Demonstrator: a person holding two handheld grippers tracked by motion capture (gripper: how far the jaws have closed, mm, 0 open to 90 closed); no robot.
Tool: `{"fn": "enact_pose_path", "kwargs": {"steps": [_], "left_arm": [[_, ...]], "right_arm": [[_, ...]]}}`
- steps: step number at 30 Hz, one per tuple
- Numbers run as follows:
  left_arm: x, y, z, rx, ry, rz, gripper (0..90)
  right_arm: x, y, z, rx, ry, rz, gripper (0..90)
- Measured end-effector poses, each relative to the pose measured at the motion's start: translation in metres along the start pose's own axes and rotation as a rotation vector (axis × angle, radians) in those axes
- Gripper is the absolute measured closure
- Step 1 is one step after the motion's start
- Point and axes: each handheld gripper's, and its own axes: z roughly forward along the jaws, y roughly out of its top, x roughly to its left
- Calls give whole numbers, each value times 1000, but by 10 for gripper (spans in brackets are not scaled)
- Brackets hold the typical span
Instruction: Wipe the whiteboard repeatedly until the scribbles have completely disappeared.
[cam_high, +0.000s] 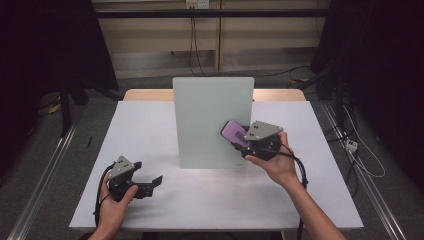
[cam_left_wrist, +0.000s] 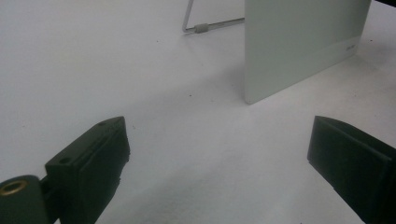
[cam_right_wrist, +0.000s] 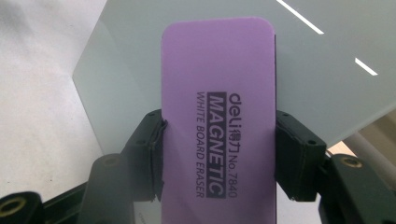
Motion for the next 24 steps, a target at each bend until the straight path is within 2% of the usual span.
{"fn": "enact_pose_path", "kwargs": {"steps": [3, 9, 13, 15, 24], "left_arm": [[1, -1, 0, 0, -4, -1, 54], [5, -2, -1, 0, -4, -14, 54], [4, -1, -1, -3, -2, -8, 54], [3, -1, 0, 2, -3, -8, 54], [1, 0, 0, 4, -1, -1, 54]], "right_arm": [[-2, 1, -2, -6, -10, 10, 416], [-11, 7, -11, -31, -70, 31, 416], [-19, 5, -19, -48, -88, 66, 416], [-22, 2, -21, -50, -58, 89, 416], [-17, -1, -27, -70, 25, 103, 416]]}}
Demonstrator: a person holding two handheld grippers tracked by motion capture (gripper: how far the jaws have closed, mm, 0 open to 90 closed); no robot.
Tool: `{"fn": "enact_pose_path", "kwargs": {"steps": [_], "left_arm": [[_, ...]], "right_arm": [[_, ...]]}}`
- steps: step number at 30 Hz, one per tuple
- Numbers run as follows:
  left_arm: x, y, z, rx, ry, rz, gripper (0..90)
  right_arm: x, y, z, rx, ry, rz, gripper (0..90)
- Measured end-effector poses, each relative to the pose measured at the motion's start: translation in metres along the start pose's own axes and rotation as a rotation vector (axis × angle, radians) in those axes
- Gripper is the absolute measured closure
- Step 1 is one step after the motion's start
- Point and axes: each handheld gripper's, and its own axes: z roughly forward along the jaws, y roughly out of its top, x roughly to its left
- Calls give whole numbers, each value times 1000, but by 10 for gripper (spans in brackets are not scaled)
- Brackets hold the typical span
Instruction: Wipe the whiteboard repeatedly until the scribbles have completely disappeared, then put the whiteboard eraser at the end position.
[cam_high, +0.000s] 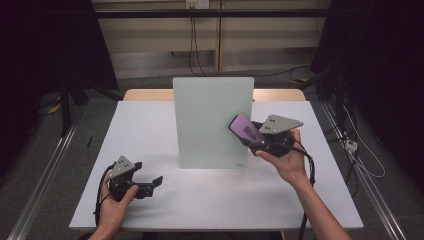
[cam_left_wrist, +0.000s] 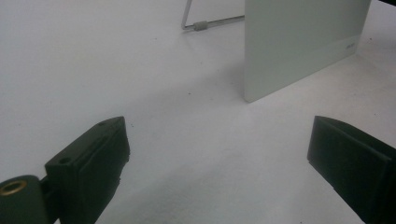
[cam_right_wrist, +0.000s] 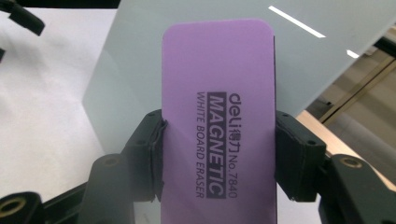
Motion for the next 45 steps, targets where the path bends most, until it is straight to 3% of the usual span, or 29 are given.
{"fn": "enact_pose_path", "kwargs": {"steps": [13, 21, 45], "left_arm": [[4, -2, 1, 9, -5, -15, 54], [4, 0, -3, -8, 0, -10, 54], [1, 1, 0, 10, -8, 6, 54]], "right_arm": [[8, -6, 11, 61, 127, 37, 416], [21, -8, 20, 97, 205, 19, 416], [35, -11, 28, 157, 314, 5, 416]]}}
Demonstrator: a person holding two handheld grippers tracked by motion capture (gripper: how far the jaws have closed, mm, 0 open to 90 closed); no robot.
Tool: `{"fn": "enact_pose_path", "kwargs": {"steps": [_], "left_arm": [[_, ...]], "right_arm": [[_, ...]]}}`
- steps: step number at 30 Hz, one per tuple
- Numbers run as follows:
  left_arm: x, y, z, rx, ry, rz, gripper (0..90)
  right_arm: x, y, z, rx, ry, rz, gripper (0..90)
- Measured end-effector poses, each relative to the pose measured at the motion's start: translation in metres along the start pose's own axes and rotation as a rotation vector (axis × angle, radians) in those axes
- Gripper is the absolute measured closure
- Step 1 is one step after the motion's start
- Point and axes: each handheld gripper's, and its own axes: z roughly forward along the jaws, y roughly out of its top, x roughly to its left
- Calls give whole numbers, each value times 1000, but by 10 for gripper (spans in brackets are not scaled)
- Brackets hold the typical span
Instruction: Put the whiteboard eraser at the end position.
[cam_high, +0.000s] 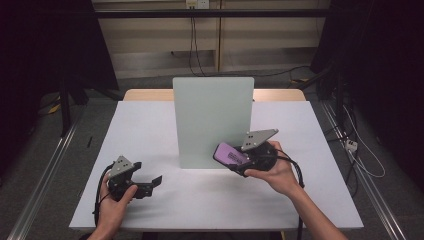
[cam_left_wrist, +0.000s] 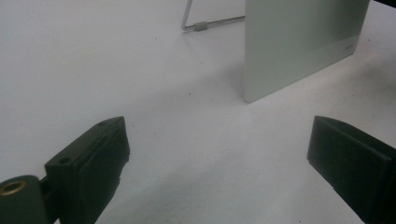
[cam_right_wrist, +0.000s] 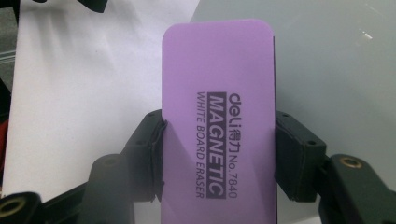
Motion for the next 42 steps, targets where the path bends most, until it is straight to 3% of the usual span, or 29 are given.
{"fn": "enact_pose_path", "kwargs": {"steps": [15, 31, 42], "left_arm": [[0, -2, -3, -4, 16, -17, 54], [1, -2, -7, -22, 11, -8, 52], [1, -2, -6, -11, 12, -9, 48]], "right_arm": [[6, -3, 18, 61, 90, -12, 416], [18, 1, 31, 107, 136, -26, 416], [31, 1, 41, 169, 191, -55, 416]]}}
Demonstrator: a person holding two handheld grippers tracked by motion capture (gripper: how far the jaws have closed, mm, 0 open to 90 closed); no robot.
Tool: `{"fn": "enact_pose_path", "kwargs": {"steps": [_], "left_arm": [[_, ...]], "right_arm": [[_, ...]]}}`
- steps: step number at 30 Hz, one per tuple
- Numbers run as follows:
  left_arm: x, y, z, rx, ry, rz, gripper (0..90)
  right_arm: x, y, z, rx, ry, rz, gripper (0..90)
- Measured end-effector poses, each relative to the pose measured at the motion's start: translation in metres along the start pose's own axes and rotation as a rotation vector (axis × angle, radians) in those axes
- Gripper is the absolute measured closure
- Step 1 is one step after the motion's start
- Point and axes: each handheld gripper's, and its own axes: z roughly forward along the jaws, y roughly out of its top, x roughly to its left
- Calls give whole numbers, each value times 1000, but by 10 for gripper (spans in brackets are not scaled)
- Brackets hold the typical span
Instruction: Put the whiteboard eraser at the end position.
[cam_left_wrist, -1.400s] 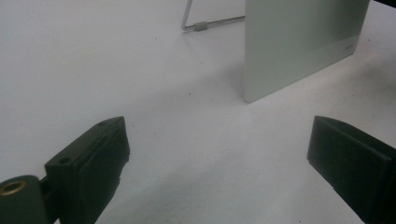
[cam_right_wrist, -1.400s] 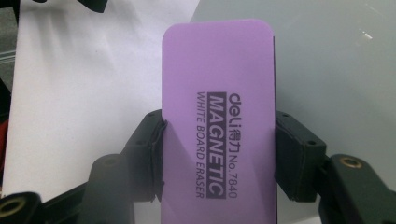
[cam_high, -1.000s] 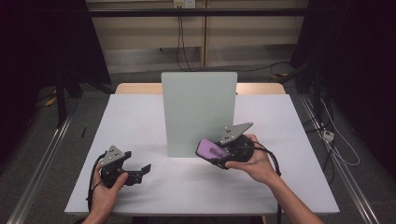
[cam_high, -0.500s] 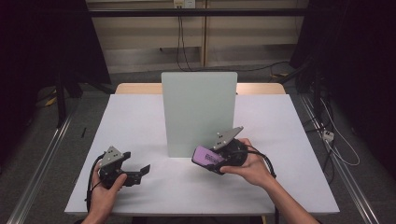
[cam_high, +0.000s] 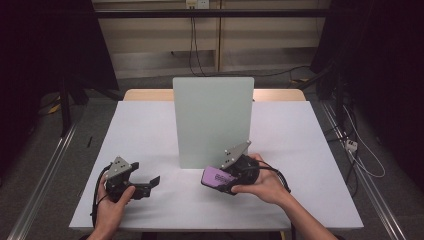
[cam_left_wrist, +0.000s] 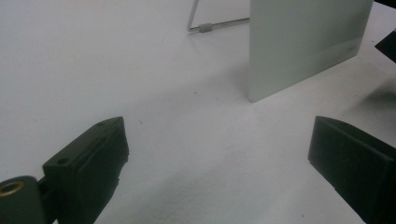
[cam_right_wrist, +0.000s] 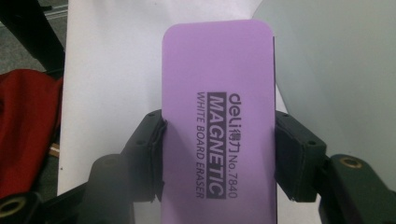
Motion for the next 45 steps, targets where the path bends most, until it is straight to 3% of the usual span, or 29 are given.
{"fn": "enact_pose_path", "kwargs": {"steps": [18, 30, 45], "left_arm": [[0, 0, 1, 1, -4, -1, 48], [0, 0, 0, -1, -4, -2, 48], [0, 0, 0, 1, -2, -3, 48]], "right_arm": [[3, -4, 20, 82, 52, 1, 415], [5, -4, 31, 99, 61, -7, 414], [3, -6, 39, 99, 73, 18, 413]]}}
